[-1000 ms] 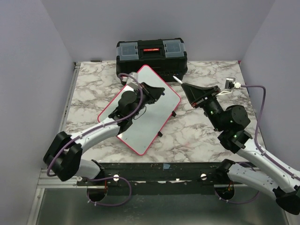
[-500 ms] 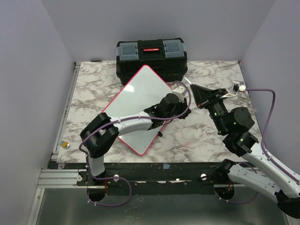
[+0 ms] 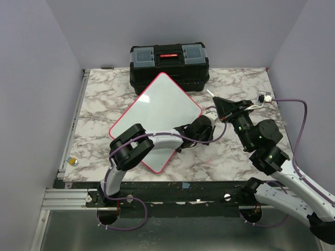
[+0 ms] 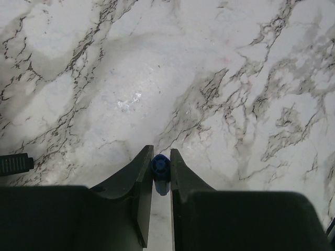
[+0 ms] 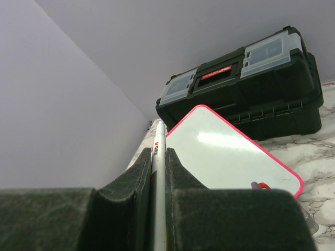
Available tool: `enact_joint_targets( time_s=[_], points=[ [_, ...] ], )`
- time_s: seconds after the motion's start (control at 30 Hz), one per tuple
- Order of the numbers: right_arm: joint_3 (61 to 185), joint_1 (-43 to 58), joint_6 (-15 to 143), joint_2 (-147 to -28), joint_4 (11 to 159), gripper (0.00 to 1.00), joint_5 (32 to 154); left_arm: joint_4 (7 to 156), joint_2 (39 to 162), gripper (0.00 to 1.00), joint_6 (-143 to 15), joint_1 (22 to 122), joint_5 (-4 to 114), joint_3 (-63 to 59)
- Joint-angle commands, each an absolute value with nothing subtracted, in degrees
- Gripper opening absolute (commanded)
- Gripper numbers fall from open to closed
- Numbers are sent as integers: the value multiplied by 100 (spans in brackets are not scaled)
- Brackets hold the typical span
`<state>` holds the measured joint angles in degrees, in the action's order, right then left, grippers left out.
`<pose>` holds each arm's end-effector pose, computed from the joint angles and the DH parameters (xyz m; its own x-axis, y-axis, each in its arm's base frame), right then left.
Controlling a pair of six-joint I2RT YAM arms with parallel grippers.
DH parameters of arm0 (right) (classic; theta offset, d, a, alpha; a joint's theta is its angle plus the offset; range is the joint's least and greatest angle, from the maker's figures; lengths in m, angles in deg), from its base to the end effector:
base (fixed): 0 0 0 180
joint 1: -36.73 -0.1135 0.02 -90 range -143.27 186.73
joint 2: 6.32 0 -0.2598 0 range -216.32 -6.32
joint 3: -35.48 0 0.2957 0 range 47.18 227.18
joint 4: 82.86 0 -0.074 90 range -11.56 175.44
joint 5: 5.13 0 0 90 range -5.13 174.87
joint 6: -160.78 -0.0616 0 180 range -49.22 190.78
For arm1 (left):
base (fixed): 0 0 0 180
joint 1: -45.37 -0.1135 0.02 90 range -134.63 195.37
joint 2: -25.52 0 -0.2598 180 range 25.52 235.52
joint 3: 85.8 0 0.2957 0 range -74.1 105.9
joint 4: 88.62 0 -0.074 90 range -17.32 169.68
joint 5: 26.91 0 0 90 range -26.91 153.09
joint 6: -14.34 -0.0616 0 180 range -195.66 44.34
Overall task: Write a sentence on the whiteboard
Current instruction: Place the pen cap at the center of the board.
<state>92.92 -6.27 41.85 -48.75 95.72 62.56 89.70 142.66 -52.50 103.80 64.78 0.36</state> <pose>0.1923 0.1474 0.3961 -0.0243 0.5893 -0.8076 -0.3992 0.7349 0.5483 0.2665 -0.4303 0.1193 -0.5896 0.2086 -0.7803 0.6599 0.6814 -0.3165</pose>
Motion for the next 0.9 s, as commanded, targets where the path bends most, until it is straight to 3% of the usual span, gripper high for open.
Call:
enact_joint_targets(
  time_s=[0.0, 0.47, 0.77, 0.87],
  points=[
    [9354, -620, 4183, -4864, 9475, 1, 6085, 9033, 14268, 16, -5443, 10417, 6543, 156],
    [9485, -624, 4212, -4934, 9438, 1, 6151, 8954, 13929, 76, -5572, 10425, 6355, 148],
    [9900, -620, 4634, -5064, 9465, 1, 6060, 8269, 12794, 81, -6265, 10320, 6500, 79],
    [10104, -624, 4885, -5070, 9513, 1, 5888, 8045, 12359, 81, -6448, 10092, 5977, 2]
  ],
)
